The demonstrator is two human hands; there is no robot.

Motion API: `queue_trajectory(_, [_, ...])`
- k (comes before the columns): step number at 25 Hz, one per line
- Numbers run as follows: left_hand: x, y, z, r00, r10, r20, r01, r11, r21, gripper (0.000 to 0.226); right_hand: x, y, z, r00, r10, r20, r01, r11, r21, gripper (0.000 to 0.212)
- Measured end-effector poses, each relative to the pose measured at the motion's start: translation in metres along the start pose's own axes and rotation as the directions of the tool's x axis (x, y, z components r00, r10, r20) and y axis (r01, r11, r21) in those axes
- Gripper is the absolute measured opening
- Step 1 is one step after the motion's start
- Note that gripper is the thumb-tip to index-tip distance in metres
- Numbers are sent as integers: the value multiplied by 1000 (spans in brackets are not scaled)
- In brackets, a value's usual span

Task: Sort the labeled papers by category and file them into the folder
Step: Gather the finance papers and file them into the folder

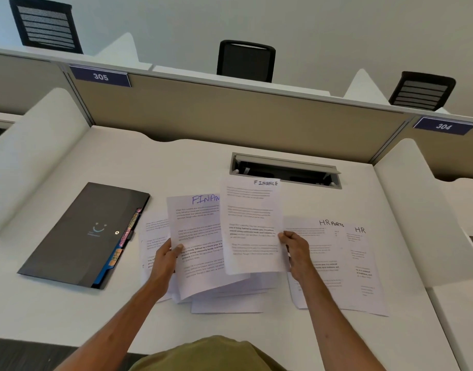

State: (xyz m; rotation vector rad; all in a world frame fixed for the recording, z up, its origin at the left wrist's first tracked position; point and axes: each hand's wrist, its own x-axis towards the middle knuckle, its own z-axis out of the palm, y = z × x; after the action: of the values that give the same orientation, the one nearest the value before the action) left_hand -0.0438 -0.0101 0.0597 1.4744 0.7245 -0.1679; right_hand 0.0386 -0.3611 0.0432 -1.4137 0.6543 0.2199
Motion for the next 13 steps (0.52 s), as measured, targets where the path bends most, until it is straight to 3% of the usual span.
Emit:
queue_trajectory(7, [-10, 6, 17, 994, 18, 106, -19, 1000, 10, 25, -13, 11, 42, 986, 0, 169, 47, 961, -274, 8])
queue_trajectory(13, [-13, 11, 16, 987, 72, 141, -84, 993, 83, 34, -24, 13, 67, 967, -58, 247, 124, 957, -262, 22])
